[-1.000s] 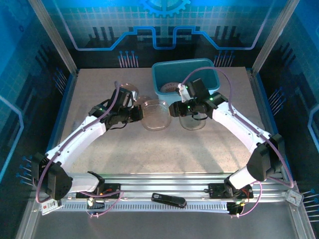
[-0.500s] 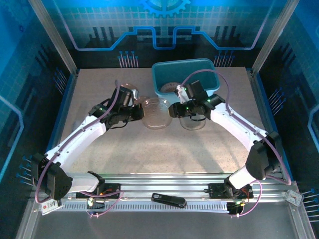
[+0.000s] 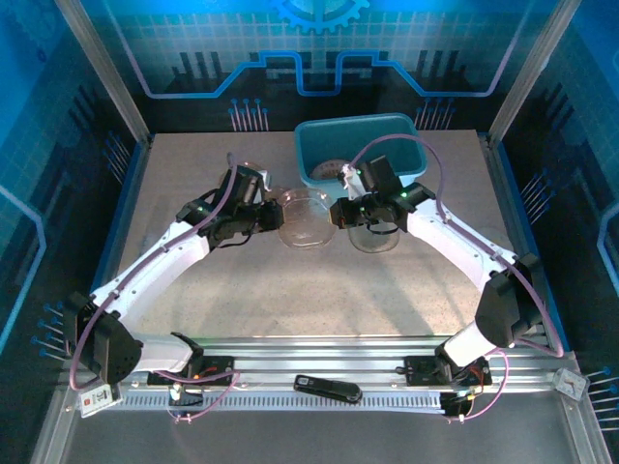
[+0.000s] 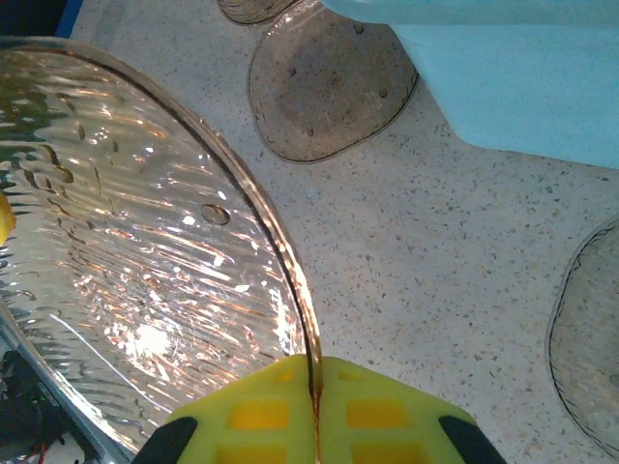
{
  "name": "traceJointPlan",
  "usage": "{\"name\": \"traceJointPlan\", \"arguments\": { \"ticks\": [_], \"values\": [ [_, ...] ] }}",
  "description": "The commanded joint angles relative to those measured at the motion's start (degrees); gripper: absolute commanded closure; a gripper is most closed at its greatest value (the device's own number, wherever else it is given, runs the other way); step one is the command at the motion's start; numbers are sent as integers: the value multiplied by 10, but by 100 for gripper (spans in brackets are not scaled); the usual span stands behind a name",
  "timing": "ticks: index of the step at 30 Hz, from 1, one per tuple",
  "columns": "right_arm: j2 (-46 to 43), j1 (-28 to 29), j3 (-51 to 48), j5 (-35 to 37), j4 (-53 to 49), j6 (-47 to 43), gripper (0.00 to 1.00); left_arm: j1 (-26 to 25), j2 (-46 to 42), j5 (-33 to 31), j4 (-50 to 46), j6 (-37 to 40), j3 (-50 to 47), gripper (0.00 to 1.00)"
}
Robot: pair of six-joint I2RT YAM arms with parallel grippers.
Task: Place the plates into the plastic bin on the countertop
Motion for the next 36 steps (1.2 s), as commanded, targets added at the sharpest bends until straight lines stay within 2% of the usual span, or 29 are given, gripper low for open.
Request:
{"name": "traceJointPlan", "arguments": {
  "ticks": [1,2,6,9,16,25,36],
  "values": [
    [-1,4,6,2,-1,-4,93,-5,4,-7,12,-9,24,76],
    [-2,3,6,2,-1,-3,94,-5,3,-9,12,-8,25,72],
    [-5,-4,18,-3,-3,-7,95,-5,-6,-14,22,-7,23,42],
    [-3,-11,34,-2,-10,-13,96,-5,-18,-24,28,-5,21,32],
    [5,-38,85,6,-38,-29,96,-4,-47,-48,36,6,8,24],
    [12,-100,153,17,-63,-49,97,5,-28,-20,37,6,5,23],
    [175,-165,383,14,-139,-95,97,16,-30,-8,22,-1,-22,22]
  ]
}}
